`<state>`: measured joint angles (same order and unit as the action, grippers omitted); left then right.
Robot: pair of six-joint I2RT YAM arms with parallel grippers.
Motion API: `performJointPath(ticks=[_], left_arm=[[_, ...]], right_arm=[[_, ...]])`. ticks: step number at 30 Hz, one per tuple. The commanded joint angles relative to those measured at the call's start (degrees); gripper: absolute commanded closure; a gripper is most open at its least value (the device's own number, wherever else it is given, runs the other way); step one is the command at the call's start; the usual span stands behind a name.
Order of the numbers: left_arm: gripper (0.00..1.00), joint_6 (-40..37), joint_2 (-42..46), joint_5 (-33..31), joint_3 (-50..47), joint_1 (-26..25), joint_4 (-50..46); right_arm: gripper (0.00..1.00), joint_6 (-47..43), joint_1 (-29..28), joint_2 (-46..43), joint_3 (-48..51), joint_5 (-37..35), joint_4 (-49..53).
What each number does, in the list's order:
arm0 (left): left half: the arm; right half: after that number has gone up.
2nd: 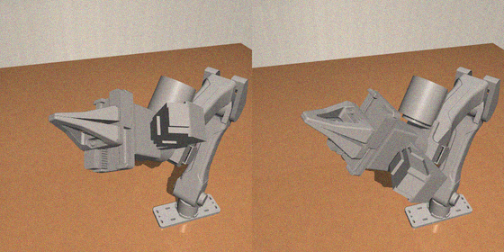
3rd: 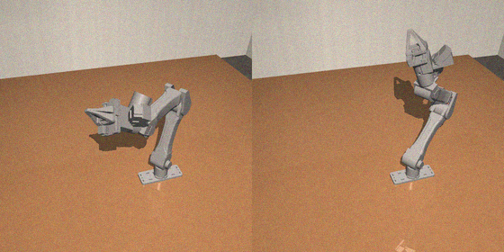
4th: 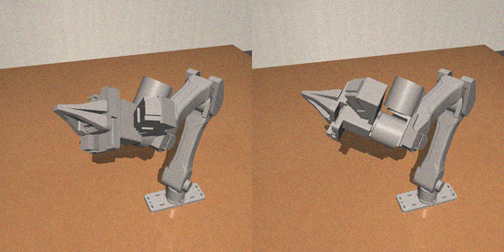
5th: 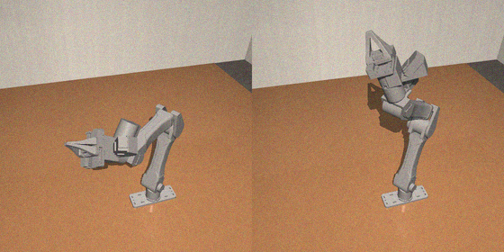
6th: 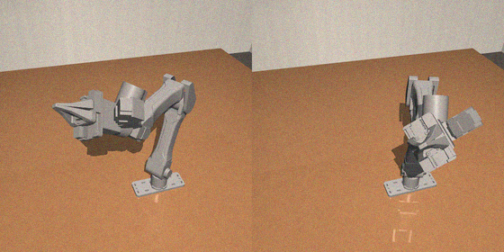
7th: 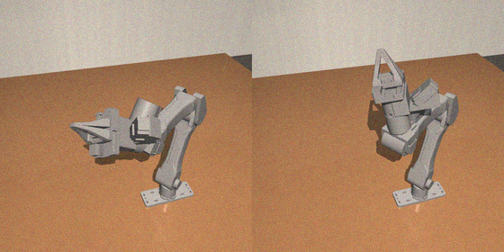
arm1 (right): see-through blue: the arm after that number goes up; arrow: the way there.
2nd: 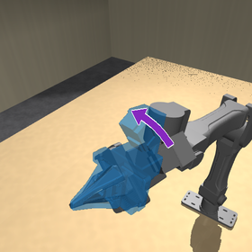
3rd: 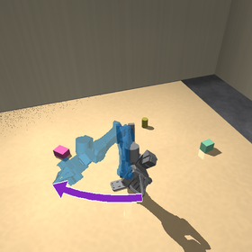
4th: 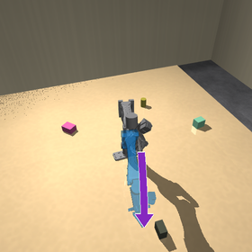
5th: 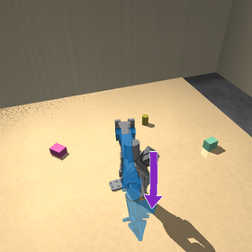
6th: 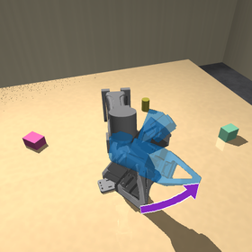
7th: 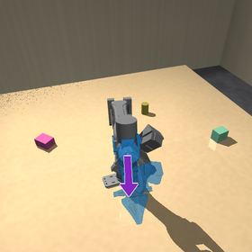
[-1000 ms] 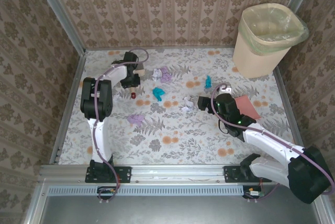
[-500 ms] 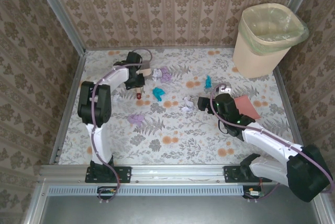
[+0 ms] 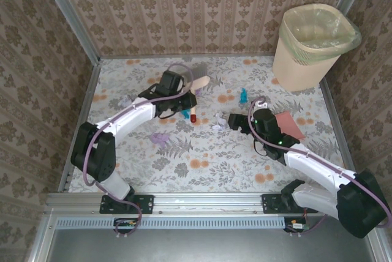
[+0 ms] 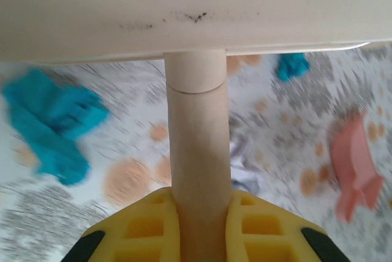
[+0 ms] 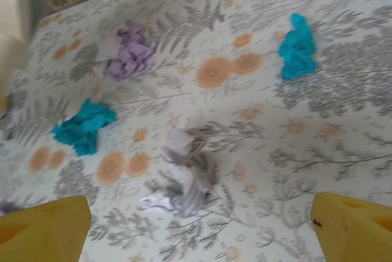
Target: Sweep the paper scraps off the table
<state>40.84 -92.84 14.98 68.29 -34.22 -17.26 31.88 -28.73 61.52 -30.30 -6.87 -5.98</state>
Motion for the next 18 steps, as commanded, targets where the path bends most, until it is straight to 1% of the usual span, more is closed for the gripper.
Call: performJointPath(ticks=[1,6,9,12,15,18], left_arm=[[1.0,2.1,4.0,3.7,-1.7,-2.3,2.4],[1.0,-0.7,6.3,5.5,-2.4,-4.6,-0.4],[1.0,-2.3,6.7,6.1,-1.8,-5.8,-1.6],[1.0,-2.6,6.4,6.6,-1.6,-6.4,-1.7],[1.0,-2.4,6.1,7.2,-2.0,-7.0,-1.0],[1.0,-2.4,5.9,7.3,-2.3,-7.7,-0.5]], right_arm=[[0.1,3.6,0.4,0.3,-4.0,10.2,0.3],[0.18,9.4,0.6,2.8,-8.5,19.4,2.0],[0.21,11.4,0.6,5.4,-13.3,23.3,5.8],[0.27,12.3,0.9,7.8,-17.2,25.9,8.4],[0.29,13.3,1.7,9.4,-19.4,25.7,10.0],[0.32,14.7,3.3,10.6,-20.3,26.6,9.1]])
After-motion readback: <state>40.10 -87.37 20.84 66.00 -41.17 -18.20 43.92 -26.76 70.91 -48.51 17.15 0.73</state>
